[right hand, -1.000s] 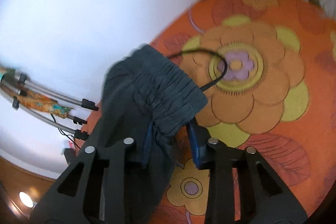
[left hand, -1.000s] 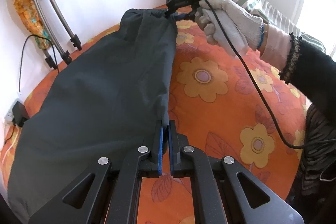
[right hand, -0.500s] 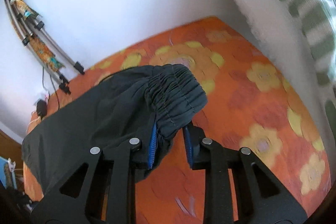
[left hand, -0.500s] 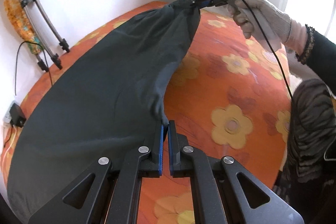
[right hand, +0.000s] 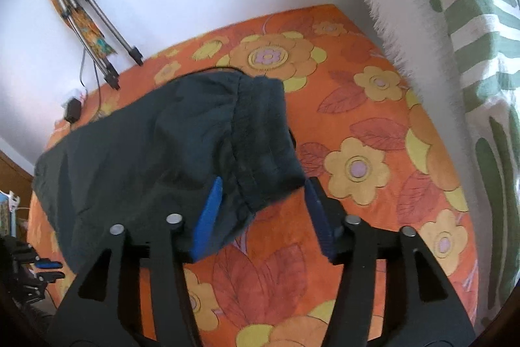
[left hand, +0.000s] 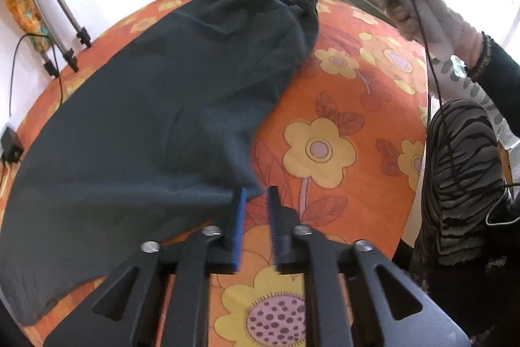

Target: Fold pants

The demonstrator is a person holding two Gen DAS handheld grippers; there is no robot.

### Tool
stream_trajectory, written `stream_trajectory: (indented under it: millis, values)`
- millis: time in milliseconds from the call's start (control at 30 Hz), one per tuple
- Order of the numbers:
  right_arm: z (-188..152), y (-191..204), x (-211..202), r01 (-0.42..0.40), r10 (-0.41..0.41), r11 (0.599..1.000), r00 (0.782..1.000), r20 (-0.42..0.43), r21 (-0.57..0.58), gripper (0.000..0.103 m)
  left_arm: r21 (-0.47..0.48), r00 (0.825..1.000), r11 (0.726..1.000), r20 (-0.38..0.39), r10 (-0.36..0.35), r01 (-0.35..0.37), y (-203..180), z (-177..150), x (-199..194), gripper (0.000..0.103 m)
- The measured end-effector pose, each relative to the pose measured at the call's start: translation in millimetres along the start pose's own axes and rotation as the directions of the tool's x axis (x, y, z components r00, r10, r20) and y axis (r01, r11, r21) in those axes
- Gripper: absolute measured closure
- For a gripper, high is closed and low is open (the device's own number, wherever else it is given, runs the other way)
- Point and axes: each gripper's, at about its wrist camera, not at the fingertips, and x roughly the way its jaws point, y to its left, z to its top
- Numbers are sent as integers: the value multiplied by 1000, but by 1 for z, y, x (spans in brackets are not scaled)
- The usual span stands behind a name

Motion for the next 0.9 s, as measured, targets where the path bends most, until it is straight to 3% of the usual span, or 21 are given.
stream_trajectory:
  millis: [200,367,633,900]
  values:
    - [13,-33,-14,-78,74,992,996,44,102,38,-29,1000,1000,28,-12,13,3,14,-14,82]
    - [36,-53,17,-117,113,980,993,36,162,38,-26,996,1000,87,15,-13,8,57,-13,82]
    - [63,-50,76,-198,203,969,979,-15,148,38,-34,989,999,144,-5,10,14,144,31,82]
    - [64,-34,101,-279,286,956,956,-69,92,40,-25,989,1000,145,-13,17,17,210,86,81]
